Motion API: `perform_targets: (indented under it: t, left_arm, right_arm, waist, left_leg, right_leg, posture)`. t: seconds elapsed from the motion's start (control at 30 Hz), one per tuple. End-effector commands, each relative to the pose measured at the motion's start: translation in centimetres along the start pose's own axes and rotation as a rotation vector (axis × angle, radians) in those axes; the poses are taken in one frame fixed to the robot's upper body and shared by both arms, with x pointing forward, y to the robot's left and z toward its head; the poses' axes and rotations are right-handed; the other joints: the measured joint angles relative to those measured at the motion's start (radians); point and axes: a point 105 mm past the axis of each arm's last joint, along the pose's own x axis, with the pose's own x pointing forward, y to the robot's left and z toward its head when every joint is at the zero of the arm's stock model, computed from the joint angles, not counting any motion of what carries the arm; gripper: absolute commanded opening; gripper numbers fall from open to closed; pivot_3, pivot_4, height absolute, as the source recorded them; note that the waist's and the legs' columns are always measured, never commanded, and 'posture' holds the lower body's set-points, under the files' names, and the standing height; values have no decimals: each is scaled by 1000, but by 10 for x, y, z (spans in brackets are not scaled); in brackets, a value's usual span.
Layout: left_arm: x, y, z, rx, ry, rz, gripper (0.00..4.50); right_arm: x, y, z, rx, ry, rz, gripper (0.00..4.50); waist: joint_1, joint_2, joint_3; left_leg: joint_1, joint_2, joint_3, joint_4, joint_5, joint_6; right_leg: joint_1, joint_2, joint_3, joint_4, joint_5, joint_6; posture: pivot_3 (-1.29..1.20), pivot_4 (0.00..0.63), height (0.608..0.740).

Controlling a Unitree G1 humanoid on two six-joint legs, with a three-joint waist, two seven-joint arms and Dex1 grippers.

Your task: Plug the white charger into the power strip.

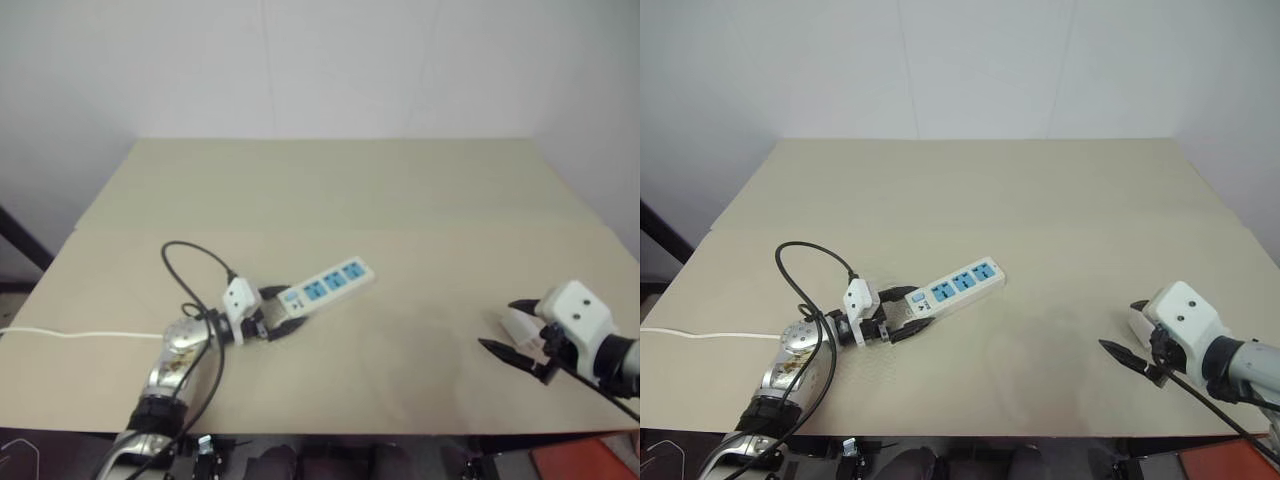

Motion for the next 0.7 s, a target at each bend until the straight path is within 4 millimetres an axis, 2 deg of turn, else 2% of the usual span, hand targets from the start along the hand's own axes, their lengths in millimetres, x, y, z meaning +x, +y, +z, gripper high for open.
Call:
perform_targets:
  t: [0.03, 0.2, 0.33, 0.43, 0.53, 0.7]
  left_arm:
    - [0, -7, -13, -32, 41, -1, 3234]
    - [-1, -10, -11, -11, 35, -25, 3234]
    - [-1, -15, -5, 10, 30, -88, 3234]
    - [1, -20, -1, 20, 28, -169, 3234]
    - [3, -23, 0, 41, 38, -237, 3234]
    - [11, -26, 5, 48, 15, -335, 3234]
  right_arm:
    - [-2, -5, 7, -25, -16, -27, 4500]
    - [-2, -5, 8, -32, -14, -27, 4500]
    - [-5, -13, 19, -56, 9, -29, 4500]
    - [-9, -25, 27, -90, 129, 29, 4500]
    - [-9, -41, 36, -42, 227, 61, 4500]
    - [7, -66, 42, 90, 363, 82, 4500]
  waist:
    - [1, 0, 0]
    - [1, 1, -1]
    - [-3, 2, -2]
    - [-4, 3, -2]
    - [-3, 3, -2]
    - [-2, 1, -1]
  left_leg:
    - [0, 0, 0, 0, 0, 0]
    - [1, 0, 0, 0, 0, 0]
    - [0, 0, 0, 0, 0, 0]
    - [0, 0, 1, 0, 0, 0]
    - [-1, 1, 1, 0, 0, 0]
    - [-4, 2, 1, 0, 0, 1]
  right_leg:
    - [0, 0, 0, 0, 0, 0]
    - [1, 0, 0, 0, 0, 0]
    - [0, 0, 0, 0, 0, 0]
    - [-1, 0, 1, 0, 0, 0]
    - [-1, 1, -1, 0, 0, 0]
    - [-2, 1, -2, -3, 0, 0]
  posture:
    - [0, 150, 740]
    - [0, 150, 740]
    - [0, 150, 740]
    - [0, 150, 740]
    - [0, 150, 740]
    - [0, 150, 740]
